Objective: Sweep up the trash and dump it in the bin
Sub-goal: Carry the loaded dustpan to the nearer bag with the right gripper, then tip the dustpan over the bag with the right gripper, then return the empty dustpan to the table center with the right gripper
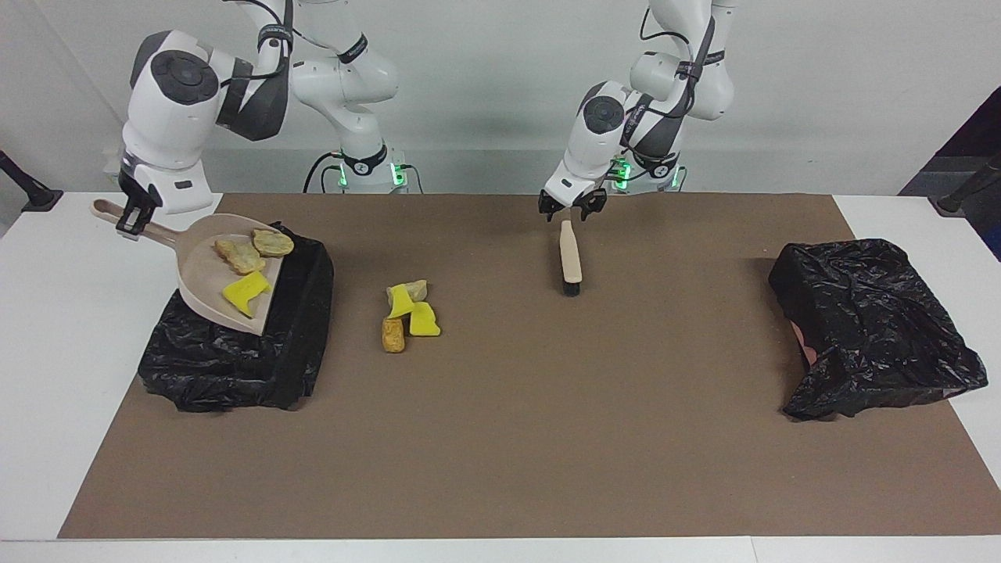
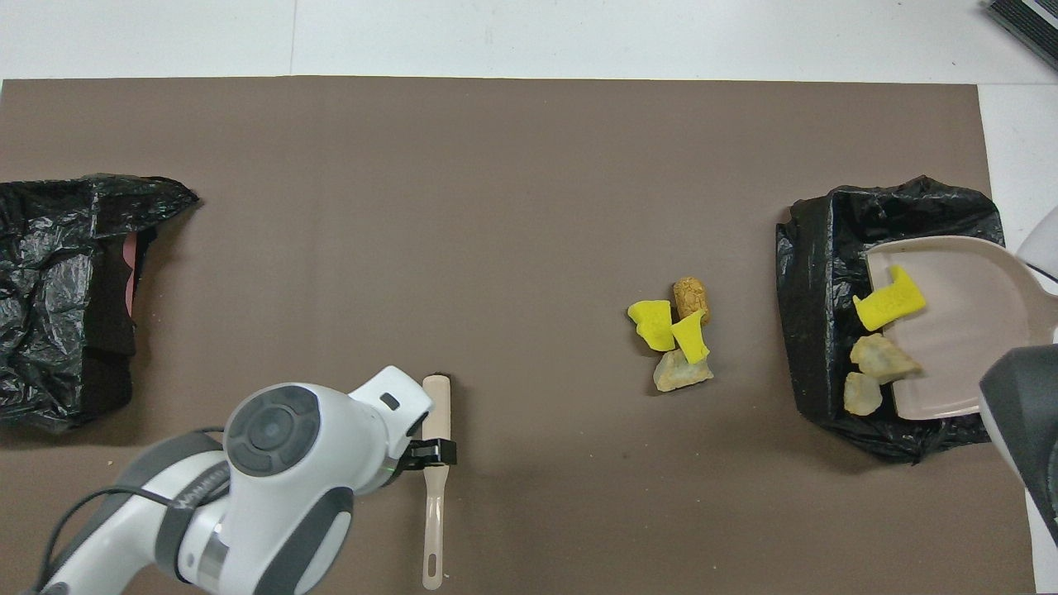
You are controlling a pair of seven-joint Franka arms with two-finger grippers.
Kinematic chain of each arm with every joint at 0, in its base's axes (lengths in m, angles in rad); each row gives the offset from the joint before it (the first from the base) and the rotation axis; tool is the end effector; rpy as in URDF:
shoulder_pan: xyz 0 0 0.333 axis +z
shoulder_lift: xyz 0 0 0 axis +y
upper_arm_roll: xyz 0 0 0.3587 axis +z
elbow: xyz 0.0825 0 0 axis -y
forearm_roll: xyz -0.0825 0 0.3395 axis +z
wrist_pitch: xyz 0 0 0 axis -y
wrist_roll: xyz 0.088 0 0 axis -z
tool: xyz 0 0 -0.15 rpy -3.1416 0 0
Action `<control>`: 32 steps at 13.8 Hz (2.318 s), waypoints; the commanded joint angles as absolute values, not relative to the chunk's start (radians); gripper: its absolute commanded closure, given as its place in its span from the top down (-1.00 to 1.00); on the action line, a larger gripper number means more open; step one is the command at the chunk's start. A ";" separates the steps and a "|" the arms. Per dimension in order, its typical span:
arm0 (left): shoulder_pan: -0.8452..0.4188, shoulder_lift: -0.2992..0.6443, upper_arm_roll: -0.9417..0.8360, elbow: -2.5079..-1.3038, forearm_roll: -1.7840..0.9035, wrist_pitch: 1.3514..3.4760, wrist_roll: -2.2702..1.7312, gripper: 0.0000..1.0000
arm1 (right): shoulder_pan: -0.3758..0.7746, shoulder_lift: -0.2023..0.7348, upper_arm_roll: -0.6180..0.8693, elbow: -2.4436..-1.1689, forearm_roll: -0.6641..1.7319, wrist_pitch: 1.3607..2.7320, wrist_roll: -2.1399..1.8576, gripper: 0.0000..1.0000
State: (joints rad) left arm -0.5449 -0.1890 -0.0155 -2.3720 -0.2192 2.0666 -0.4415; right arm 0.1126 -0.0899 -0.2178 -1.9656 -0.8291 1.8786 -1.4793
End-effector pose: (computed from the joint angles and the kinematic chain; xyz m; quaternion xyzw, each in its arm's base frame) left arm 0.3369 -0.2347 0.4157 0.9941 -0.0013 -0.0946 0.0526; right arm 0.4867 -0.1416 0.5579 0.6329 0.6774 -0.2658 0.2646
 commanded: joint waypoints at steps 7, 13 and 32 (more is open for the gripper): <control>-0.256 -0.032 -0.020 -1.841 -0.054 1.749 -0.126 1.00 | 0.103 -0.129 -0.071 -1.899 -0.954 1.633 -1.522 -1.00; -0.060 -0.006 -0.018 -1.753 -0.023 1.766 0.047 1.00 | 0.101 -0.181 0.076 -1.867 -0.931 1.373 -1.454 -1.00; -0.023 -0.104 -0.025 -1.790 0.046 1.655 0.084 1.00 | 0.149 0.443 0.574 -1.458 -0.057 1.816 0.837 -1.00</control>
